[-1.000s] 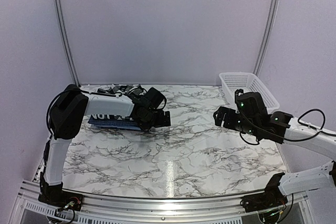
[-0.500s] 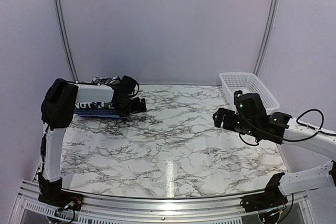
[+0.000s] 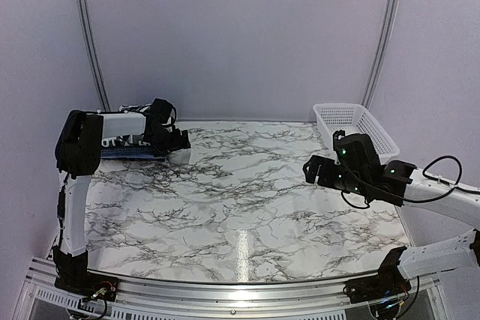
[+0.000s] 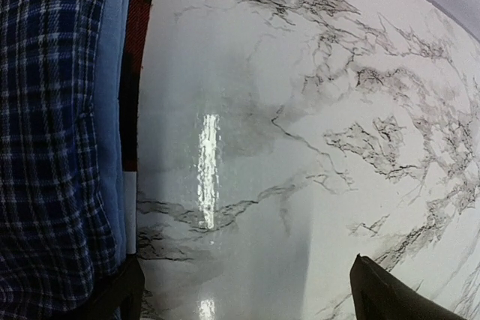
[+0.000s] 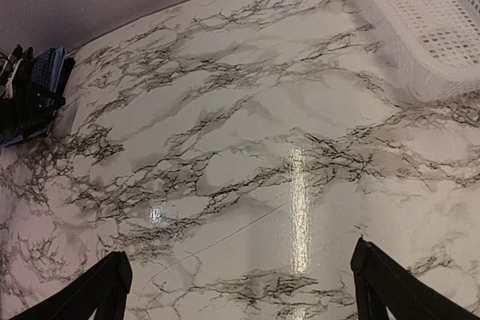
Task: Fold and stack the long sleeve shirts
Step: Move the square-folded shirt to the corner of the board, then reset both arms
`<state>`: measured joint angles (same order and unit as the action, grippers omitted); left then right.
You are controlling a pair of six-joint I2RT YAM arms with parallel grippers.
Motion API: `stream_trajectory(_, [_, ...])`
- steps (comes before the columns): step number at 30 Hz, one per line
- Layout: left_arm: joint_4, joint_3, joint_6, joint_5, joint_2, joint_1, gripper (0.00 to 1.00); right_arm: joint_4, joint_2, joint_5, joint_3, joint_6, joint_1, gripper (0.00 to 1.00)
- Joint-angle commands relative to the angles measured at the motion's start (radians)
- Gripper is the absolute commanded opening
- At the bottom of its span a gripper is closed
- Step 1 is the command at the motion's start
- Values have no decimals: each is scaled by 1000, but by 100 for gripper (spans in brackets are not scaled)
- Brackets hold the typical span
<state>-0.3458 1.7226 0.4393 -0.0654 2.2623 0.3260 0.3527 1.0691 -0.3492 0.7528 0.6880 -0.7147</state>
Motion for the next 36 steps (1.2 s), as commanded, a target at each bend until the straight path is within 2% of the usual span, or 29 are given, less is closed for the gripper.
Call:
stream_trajectory(1, [-53, 41, -61, 2, 29, -40, 99, -2, 16, 3, 2, 14, 7, 99])
stream_trajectory(12, [-92, 101, -115, -60, -56, -15, 99, -3, 51, -11, 49, -21, 7, 99])
stream_trajectory(20, [-92, 23, -137, -39, -230, 63, 99, 4, 52, -54, 89, -58, 7, 99])
stream_trajectory(25, [-36, -123, -126, -3, -396, 133, 99, 15, 55, -84, 132, -93, 7, 98])
stream_trajectory(36, [172, -564, -36, 49, -782, 240, 99, -35, 70, -157, 167, -142, 6, 99])
